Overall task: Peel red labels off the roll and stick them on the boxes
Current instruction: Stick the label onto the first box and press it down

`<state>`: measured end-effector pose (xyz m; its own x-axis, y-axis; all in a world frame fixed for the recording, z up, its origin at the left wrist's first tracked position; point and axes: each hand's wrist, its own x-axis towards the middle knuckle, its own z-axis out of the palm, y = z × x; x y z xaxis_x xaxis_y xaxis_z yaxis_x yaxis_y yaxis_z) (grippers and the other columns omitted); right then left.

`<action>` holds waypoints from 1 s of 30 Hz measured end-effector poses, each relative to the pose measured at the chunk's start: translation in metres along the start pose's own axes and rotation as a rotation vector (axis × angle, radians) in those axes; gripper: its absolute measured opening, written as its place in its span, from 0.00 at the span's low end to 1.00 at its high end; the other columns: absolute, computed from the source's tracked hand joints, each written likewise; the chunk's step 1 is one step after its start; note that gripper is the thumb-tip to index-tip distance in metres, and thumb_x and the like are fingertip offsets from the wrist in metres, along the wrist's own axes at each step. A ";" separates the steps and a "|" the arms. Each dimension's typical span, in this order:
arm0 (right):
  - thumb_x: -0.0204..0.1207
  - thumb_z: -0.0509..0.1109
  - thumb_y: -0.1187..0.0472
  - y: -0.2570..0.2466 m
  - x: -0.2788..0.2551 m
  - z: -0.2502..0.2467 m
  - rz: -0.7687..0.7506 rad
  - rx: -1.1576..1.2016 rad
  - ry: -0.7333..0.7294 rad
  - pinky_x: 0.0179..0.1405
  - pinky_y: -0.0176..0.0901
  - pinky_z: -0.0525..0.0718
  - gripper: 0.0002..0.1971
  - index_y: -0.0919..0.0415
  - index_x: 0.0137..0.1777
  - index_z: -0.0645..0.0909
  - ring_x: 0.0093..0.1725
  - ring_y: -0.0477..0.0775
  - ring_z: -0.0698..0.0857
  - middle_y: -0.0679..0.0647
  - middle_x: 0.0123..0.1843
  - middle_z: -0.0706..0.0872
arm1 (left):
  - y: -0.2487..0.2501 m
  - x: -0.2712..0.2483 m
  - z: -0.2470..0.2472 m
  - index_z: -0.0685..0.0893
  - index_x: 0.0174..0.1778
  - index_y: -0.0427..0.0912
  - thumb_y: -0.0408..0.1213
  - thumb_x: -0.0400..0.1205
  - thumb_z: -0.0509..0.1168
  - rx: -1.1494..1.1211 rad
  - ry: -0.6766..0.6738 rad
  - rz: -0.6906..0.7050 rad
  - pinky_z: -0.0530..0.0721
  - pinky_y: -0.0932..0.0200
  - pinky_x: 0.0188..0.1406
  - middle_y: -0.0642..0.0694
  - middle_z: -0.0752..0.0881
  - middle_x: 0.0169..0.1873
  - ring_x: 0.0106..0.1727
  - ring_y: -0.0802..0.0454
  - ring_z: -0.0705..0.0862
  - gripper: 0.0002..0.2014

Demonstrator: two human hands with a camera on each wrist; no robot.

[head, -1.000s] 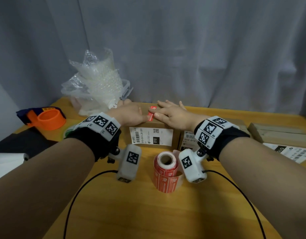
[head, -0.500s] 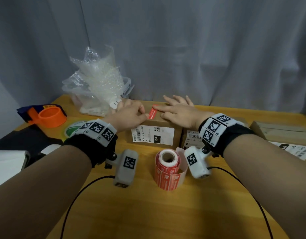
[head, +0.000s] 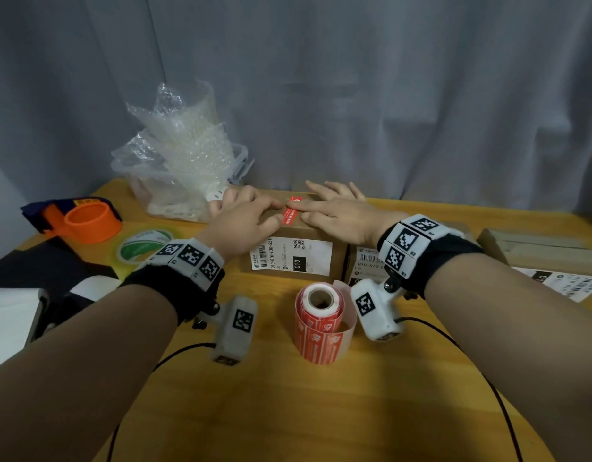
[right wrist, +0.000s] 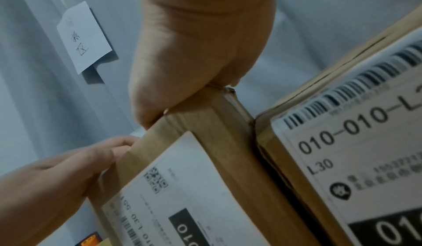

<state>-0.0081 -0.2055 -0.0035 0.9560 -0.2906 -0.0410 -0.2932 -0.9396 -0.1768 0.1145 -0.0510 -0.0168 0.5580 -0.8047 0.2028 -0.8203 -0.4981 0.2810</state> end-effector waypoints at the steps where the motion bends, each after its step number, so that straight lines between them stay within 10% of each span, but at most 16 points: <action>1: 0.82 0.46 0.39 -0.001 0.001 -0.001 0.035 0.019 -0.027 0.81 0.61 0.39 0.23 0.28 0.77 0.56 0.84 0.57 0.44 0.46 0.86 0.47 | -0.001 -0.001 0.000 0.72 0.69 0.66 0.56 0.82 0.52 0.014 0.002 0.019 0.60 0.50 0.63 0.54 0.73 0.62 0.68 0.50 0.64 0.19; 6: 0.68 0.57 0.25 -0.003 0.002 -0.004 0.067 0.071 -0.135 0.80 0.62 0.49 0.41 0.32 0.80 0.47 0.84 0.65 0.43 0.51 0.86 0.43 | -0.010 -0.012 0.001 0.66 0.72 0.73 0.63 0.80 0.46 0.162 -0.001 0.195 0.62 0.49 0.62 0.58 0.72 0.67 0.66 0.50 0.64 0.23; 10: 0.62 0.67 0.27 -0.002 0.003 -0.001 0.066 0.044 -0.123 0.79 0.65 0.54 0.49 0.32 0.80 0.44 0.83 0.66 0.43 0.51 0.86 0.45 | -0.014 -0.015 -0.005 0.77 0.65 0.69 0.57 0.79 0.59 0.104 0.051 0.309 0.56 0.54 0.65 0.59 0.73 0.68 0.67 0.51 0.63 0.18; 15: 0.63 0.69 0.29 -0.002 0.004 0.002 0.067 0.038 -0.093 0.78 0.63 0.56 0.49 0.33 0.80 0.46 0.83 0.66 0.46 0.52 0.86 0.48 | -0.011 -0.016 -0.014 0.90 0.52 0.55 0.51 0.70 0.51 -0.005 0.133 0.418 0.57 0.53 0.65 0.57 0.85 0.60 0.66 0.47 0.73 0.24; 20: 0.64 0.69 0.31 -0.003 0.004 0.003 0.061 0.046 -0.069 0.79 0.60 0.56 0.48 0.35 0.81 0.47 0.83 0.67 0.48 0.55 0.86 0.50 | 0.008 -0.020 -0.003 0.80 0.69 0.51 0.47 0.72 0.53 0.075 0.037 0.365 0.56 0.54 0.72 0.52 0.80 0.70 0.74 0.55 0.73 0.28; 25: 0.64 0.71 0.33 -0.004 0.002 0.002 0.079 0.059 -0.042 0.79 0.54 0.55 0.54 0.48 0.83 0.45 0.83 0.62 0.50 0.53 0.86 0.51 | 0.003 -0.017 -0.008 0.91 0.41 0.45 0.49 0.75 0.50 -0.012 0.200 0.419 0.61 0.62 0.59 0.49 0.93 0.41 0.48 0.51 0.88 0.24; 30: 0.63 0.74 0.36 -0.005 -0.001 0.001 0.095 0.135 -0.024 0.79 0.48 0.56 0.62 0.58 0.83 0.34 0.83 0.60 0.52 0.56 0.85 0.56 | 0.012 -0.005 0.000 0.76 0.72 0.51 0.59 0.79 0.46 0.167 -0.013 0.325 0.55 0.50 0.77 0.50 0.79 0.71 0.74 0.55 0.74 0.30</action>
<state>-0.0079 -0.1998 -0.0037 0.9244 -0.3714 -0.0875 -0.3799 -0.8745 -0.3017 0.1018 -0.0527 -0.0144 0.2637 -0.9333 0.2439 -0.9644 -0.2604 0.0461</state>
